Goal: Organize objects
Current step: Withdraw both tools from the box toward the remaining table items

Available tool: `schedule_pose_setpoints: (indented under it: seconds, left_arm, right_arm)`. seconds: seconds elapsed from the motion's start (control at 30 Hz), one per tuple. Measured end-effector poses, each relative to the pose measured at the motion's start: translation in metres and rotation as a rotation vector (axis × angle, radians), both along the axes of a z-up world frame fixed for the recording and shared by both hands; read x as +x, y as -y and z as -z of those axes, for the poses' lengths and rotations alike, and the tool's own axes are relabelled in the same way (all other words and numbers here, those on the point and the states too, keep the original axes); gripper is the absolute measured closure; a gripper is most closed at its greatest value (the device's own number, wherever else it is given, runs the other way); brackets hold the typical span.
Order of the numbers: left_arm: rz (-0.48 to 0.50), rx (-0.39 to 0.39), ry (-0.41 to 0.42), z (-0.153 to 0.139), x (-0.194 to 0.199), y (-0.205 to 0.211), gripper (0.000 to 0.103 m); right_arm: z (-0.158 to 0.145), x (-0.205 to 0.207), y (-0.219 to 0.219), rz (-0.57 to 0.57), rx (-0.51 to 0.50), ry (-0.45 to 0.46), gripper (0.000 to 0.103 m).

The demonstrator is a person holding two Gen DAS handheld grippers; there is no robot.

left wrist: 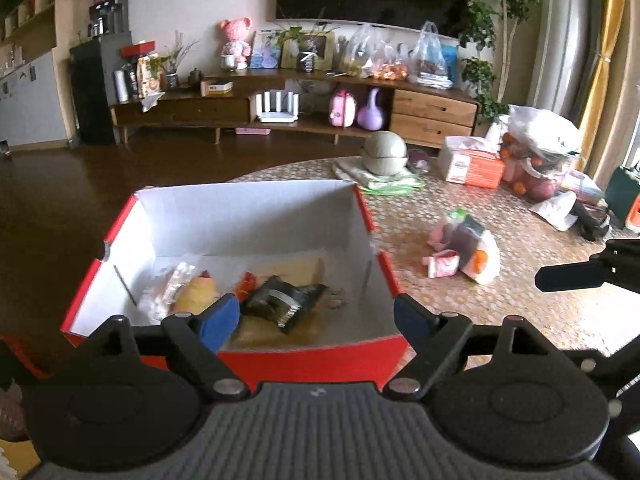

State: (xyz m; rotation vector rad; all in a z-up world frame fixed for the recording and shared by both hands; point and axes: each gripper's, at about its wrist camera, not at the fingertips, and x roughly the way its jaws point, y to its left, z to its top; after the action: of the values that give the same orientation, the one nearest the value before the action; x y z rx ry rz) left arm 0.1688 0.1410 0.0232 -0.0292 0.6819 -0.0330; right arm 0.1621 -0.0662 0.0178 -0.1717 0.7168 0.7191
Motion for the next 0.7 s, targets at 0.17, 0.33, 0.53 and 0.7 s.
schedule_pose_setpoints:
  seconds: [0.17, 0.33, 0.53, 0.7]
  left_arm:
    - [0.026, -0.009, -0.007, 0.009, -0.007, 0.023, 0.017]
    - [0.037, -0.005, -0.009, 0.017, -0.011, 0.049, 0.000]
    - [0.088, -0.018, 0.023, 0.021, -0.010, 0.088, 0.000]
    - [0.103, -0.004, 0.038, 0.025, 0.000, 0.121, 0.000]
  right_arm:
    - [0.012, -0.003, 0.036, 0.045, -0.028, -0.011, 0.019]
    - [0.015, 0.000, 0.063, 0.086, -0.035, -0.005, 0.019]
    - [0.011, 0.019, 0.096, 0.159, -0.018, 0.004, 0.019]
    - [0.006, 0.044, 0.118, 0.217, 0.012, -0.004, 0.019]
